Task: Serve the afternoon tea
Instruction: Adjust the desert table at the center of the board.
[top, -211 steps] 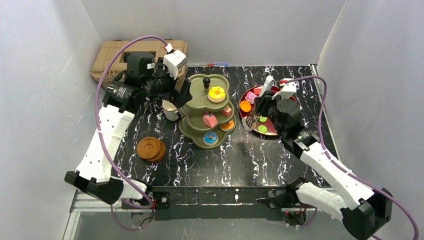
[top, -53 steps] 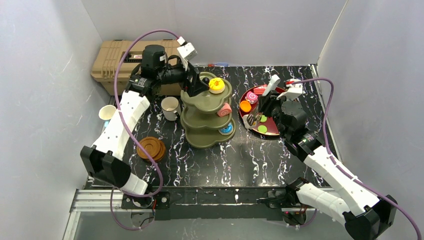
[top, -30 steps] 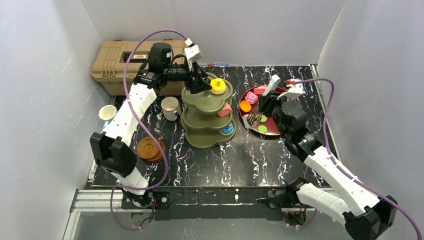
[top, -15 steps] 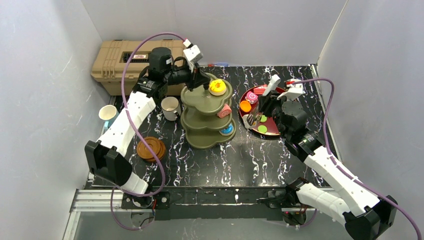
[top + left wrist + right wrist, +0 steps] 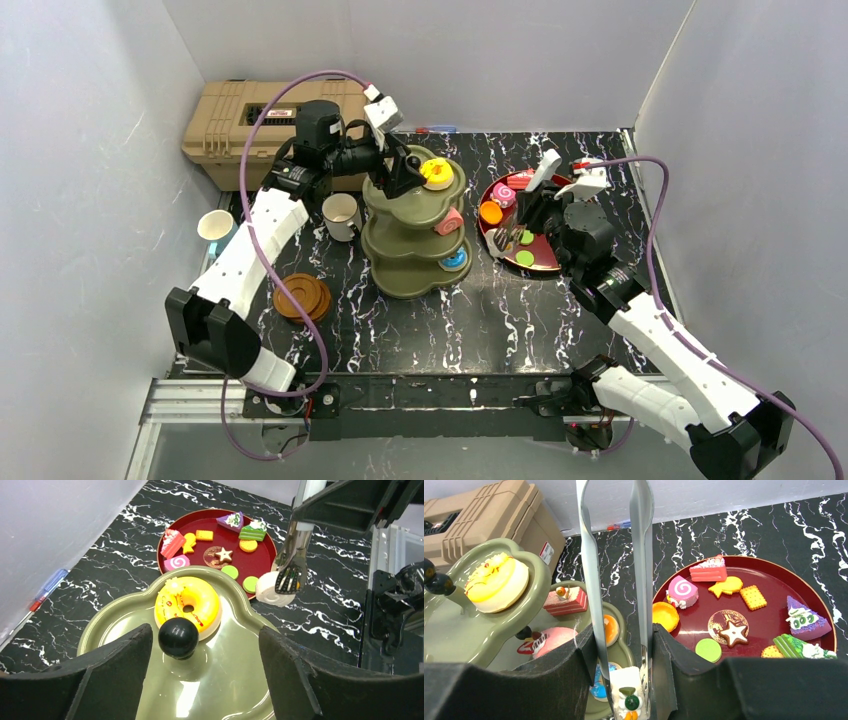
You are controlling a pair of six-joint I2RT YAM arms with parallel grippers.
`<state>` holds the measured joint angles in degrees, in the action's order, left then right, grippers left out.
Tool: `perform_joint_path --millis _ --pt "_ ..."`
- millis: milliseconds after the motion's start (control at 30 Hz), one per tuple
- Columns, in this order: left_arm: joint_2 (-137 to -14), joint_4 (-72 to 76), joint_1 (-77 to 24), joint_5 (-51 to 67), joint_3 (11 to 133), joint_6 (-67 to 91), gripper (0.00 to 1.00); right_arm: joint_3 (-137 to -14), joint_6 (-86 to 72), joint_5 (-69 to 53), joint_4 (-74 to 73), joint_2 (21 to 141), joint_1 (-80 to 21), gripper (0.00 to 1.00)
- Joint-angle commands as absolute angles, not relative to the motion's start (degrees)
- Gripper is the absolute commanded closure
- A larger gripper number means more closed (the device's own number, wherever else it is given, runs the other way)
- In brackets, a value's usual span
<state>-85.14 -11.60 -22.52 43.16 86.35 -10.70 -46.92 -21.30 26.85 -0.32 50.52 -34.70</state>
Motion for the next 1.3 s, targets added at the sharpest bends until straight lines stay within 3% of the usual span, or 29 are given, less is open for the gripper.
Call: perform_joint_path --millis 0,100,300,433,533,600,933,1267 --pt "-87.1 -15.3 -22.0 48.3 88.8 -15.4 0.23 -47.9 -21.9 27.9 3.0 48.6 -35.0 0.88" --pt "-89.2 -15.8 -21.3 51.0 90.3 -15.6 0.28 -48.2 -21.8 28.1 2.7 48.6 -35.1 0.88" --pt "-92.7 -16.5 -20.1 53.4 93.6 -15.8 0.50 -48.4 -21.6 28.3 2.6 48.7 -35.1 0.88" --pt "-94.0 -16.1 -19.9 54.3 94.8 -15.1 0.69 -48.3 -21.6 28.3 2.5 48.7 -35.1 0.88" --pt "-94.0 -15.4 -19.8 54.3 94.7 -14.2 0.91 -48.3 -21.5 28.3 2.6 48.6 -35.1 0.88" --pt "-93.5 -13.6 -19.8 53.7 93.8 -12.3 0.99 -48.3 -21.3 28.5 2.6 48.7 -35.1 0.88" --pt "-87.1 -4.8 -21.4 44.3 87.5 -3.4 1.00 -47.9 -21.5 28.3 3.1 49.1 -35.1 0.88" --pt "-81.2 -4.1 -28.3 27.7 82.6 -9.2 1.00 -48.2 -21.3 28.4 3.2 48.9 -35.1 0.88"
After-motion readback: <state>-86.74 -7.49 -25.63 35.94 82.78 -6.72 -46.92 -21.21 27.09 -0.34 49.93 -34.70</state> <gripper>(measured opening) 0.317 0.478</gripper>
